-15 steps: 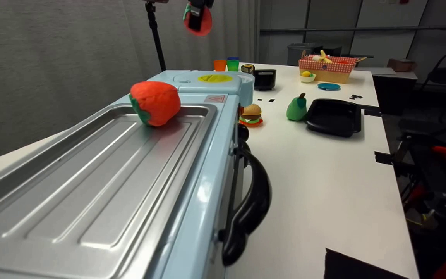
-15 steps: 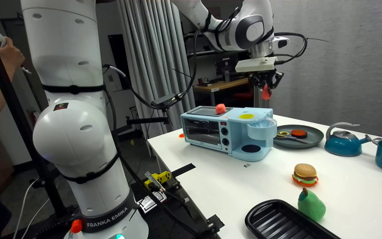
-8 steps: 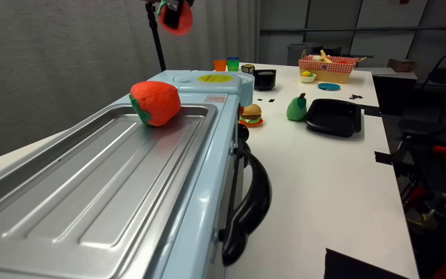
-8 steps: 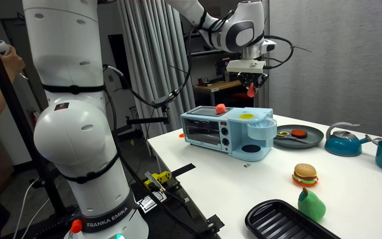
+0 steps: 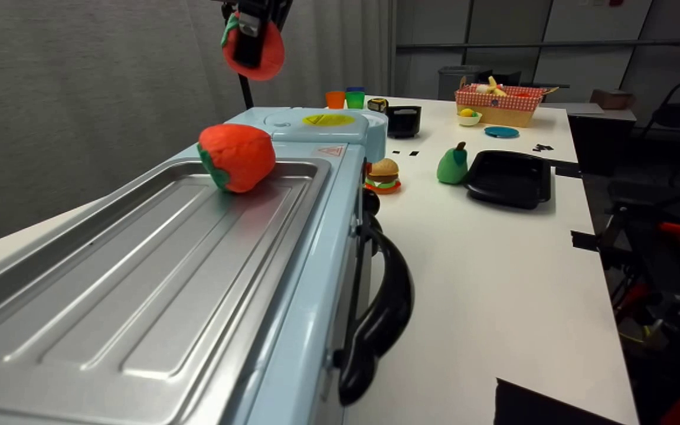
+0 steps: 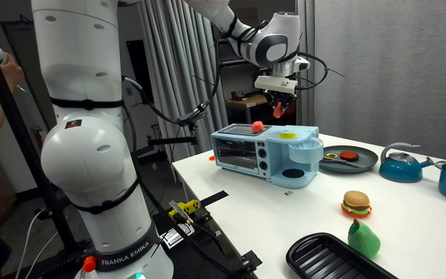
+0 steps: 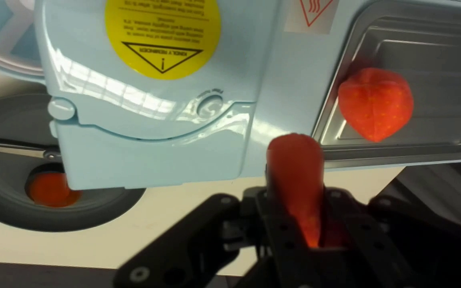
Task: Move the orange plushie from the black plate to the top of the oven
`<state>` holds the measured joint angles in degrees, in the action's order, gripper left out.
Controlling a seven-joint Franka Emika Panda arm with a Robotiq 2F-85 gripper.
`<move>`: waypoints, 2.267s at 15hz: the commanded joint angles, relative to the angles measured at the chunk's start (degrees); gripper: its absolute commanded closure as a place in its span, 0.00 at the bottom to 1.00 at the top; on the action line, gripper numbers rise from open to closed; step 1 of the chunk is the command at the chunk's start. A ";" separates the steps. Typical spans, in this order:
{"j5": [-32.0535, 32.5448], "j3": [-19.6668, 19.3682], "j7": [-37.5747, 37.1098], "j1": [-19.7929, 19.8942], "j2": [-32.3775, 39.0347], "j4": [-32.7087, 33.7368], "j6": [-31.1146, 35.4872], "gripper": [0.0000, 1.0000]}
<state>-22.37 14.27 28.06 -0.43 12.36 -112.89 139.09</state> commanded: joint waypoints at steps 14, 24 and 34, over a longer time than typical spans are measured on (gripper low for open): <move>-7.15 4.97 7.70 -4.02 1.42 1.23 -6.32 0.96; -7.05 6.20 9.62 -5.64 2.08 1.42 -9.11 0.56; -6.31 5.56 10.20 -5.51 2.63 1.57 -10.20 0.00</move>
<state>-27.55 20.60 36.44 -5.83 14.44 -112.86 131.61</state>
